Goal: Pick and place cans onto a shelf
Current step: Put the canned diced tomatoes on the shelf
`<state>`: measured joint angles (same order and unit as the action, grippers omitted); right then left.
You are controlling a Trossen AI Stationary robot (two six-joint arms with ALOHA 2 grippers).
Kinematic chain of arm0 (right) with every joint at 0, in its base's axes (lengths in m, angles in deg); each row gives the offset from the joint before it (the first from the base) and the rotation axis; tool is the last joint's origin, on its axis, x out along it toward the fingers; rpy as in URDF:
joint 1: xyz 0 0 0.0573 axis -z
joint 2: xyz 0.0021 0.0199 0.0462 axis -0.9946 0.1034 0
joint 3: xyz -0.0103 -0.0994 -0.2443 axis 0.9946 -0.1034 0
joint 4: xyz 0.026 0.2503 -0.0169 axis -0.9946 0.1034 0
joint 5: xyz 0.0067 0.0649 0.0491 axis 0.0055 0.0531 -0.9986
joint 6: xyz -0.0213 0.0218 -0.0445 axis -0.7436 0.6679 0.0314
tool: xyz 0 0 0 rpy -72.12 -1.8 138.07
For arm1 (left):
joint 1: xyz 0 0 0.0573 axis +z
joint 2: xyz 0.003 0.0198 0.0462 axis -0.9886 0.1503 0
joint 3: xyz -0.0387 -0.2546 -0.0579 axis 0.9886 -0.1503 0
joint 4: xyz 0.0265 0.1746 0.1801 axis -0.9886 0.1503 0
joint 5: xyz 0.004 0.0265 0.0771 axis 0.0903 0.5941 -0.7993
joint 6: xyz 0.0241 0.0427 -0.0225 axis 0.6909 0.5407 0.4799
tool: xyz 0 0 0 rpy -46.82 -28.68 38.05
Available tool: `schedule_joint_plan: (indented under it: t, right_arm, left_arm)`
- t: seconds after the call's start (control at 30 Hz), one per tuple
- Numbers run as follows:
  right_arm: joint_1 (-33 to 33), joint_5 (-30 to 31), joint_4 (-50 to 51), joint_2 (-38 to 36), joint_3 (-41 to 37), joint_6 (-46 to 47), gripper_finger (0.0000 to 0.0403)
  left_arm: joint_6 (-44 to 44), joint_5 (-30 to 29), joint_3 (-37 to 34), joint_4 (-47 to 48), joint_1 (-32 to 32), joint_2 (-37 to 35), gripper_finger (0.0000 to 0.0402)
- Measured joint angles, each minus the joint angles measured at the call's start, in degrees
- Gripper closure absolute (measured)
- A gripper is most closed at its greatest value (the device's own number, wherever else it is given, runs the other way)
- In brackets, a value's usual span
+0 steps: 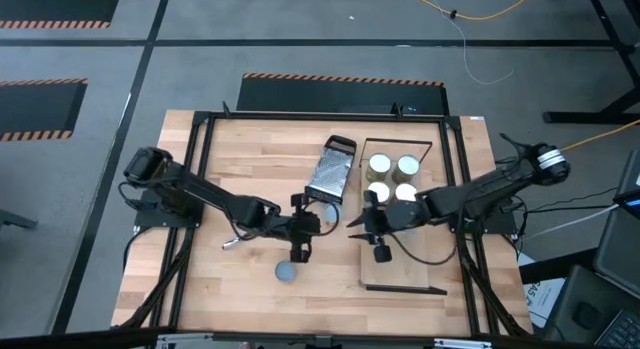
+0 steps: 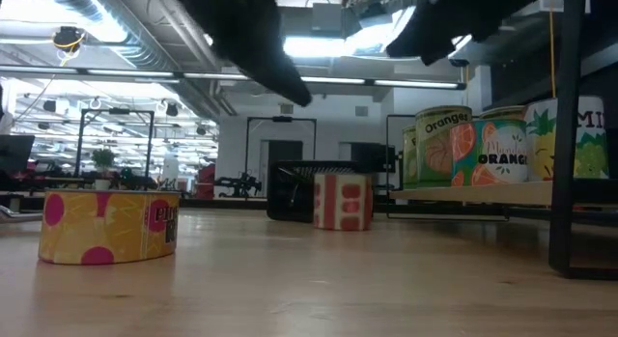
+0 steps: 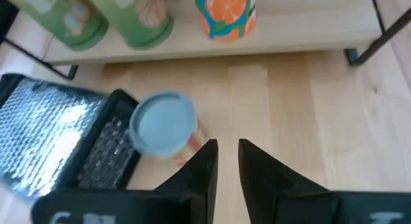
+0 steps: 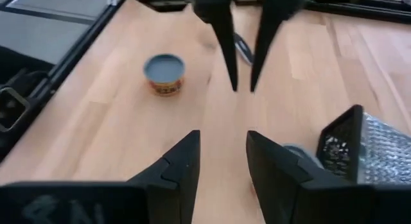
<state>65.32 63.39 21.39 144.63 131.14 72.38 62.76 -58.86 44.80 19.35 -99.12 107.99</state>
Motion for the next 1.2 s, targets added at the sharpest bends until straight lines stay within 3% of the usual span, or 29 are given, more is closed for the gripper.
schedule_joint_plan:
  t: [0.3,0.53,0.83,1.2]
  right_arm:
    - [3.55,-2.5,1.15,6.97,7.91,-0.26,0.0272]
    - [6.03,-3.92,8.91,14.2,13.39,-0.25,0.0272]
    - [8.51,-4.03,10.43,21.36,14.56,-0.23,0.0272]
    - [9.01,-1.78,10.56,22.95,14.56,-0.21,0.0272]
  left_arm:
    - [-0.01,-0.1,-0.12,6.5,0.01,-3.9,0.0347]
    - [-0.02,0.32,-0.09,6.95,-0.04,-4.14,0.0347]
    - [-0.24,0.38,-0.09,7.42,-0.28,-4.14,0.0347]
    - [-0.26,0.36,-0.09,7.64,-0.3,-4.14,0.0347]
